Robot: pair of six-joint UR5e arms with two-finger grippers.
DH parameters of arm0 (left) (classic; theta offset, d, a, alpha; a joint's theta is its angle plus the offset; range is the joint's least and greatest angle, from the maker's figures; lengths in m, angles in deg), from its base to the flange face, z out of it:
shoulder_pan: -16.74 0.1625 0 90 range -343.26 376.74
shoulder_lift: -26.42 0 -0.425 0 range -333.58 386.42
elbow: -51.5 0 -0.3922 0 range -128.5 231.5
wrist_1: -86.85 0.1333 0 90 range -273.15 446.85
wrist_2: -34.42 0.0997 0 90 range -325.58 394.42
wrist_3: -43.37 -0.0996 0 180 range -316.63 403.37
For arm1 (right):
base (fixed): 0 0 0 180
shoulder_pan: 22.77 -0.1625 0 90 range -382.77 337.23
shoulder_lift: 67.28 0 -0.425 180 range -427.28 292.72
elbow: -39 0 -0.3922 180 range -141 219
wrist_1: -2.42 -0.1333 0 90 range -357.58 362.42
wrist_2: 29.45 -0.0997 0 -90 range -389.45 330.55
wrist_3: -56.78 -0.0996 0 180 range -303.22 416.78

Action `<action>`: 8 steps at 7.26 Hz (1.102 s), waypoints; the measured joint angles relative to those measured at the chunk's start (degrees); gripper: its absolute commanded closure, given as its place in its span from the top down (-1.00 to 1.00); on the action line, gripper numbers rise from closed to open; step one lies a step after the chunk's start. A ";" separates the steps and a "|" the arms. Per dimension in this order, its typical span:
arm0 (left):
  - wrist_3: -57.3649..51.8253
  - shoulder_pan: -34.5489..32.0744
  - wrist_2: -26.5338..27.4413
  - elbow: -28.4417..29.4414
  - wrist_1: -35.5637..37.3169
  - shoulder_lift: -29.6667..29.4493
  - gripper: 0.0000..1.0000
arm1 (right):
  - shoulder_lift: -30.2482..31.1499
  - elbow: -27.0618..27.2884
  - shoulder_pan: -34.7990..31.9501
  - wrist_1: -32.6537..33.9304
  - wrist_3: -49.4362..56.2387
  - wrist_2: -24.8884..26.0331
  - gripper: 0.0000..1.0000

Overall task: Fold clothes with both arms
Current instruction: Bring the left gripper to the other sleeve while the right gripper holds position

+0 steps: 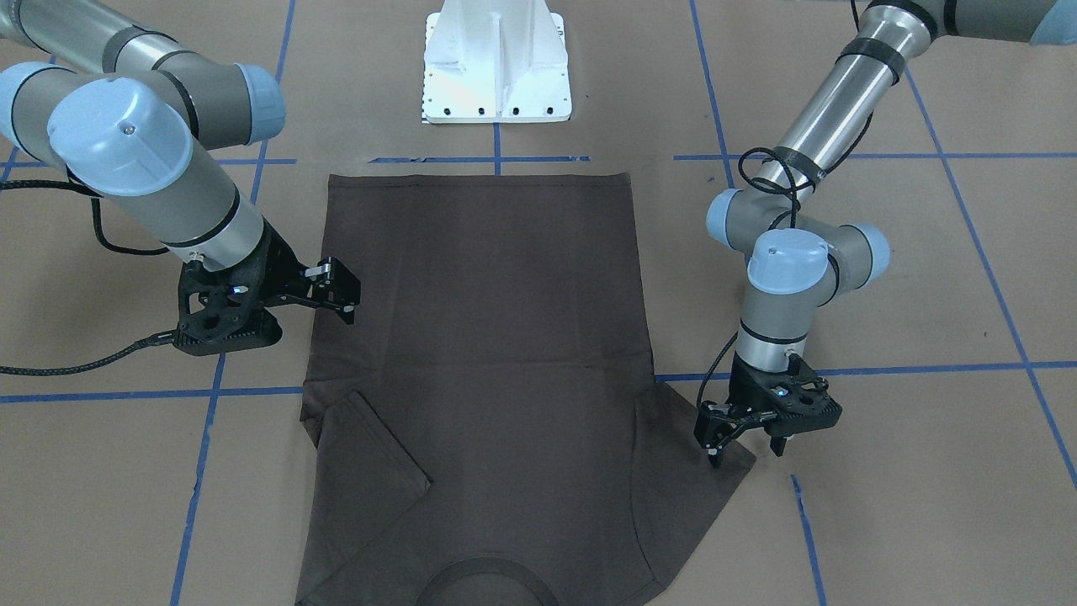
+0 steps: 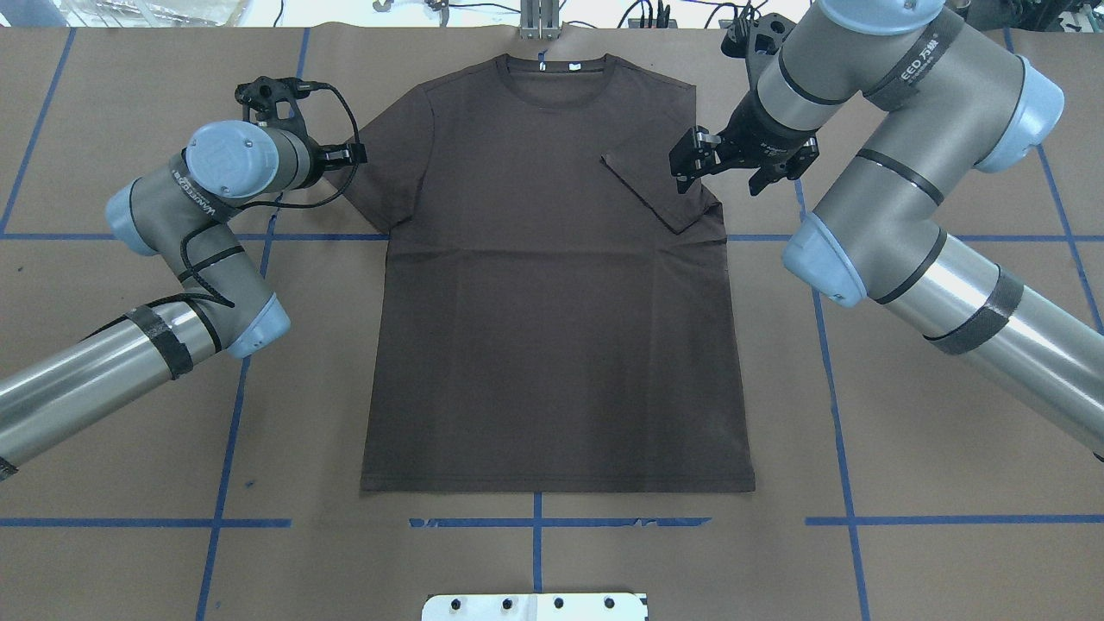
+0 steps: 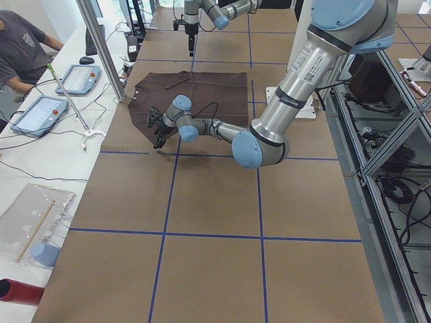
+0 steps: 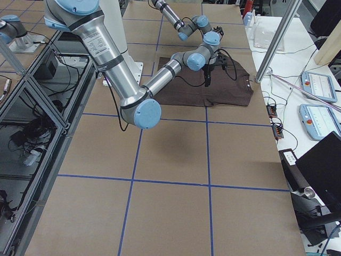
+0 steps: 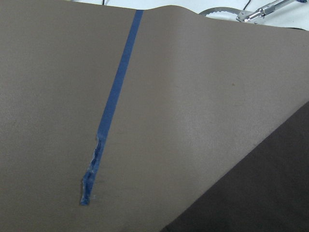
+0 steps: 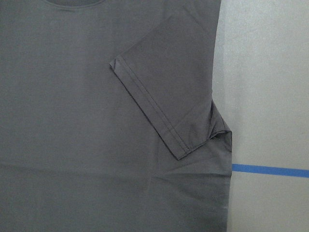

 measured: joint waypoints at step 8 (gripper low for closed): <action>-0.33 0.23 -0.15 -0.28 0.19 -0.83 -1.00 | 0.06 0.01 -0.20 0.00 0.39 -0.01 1.00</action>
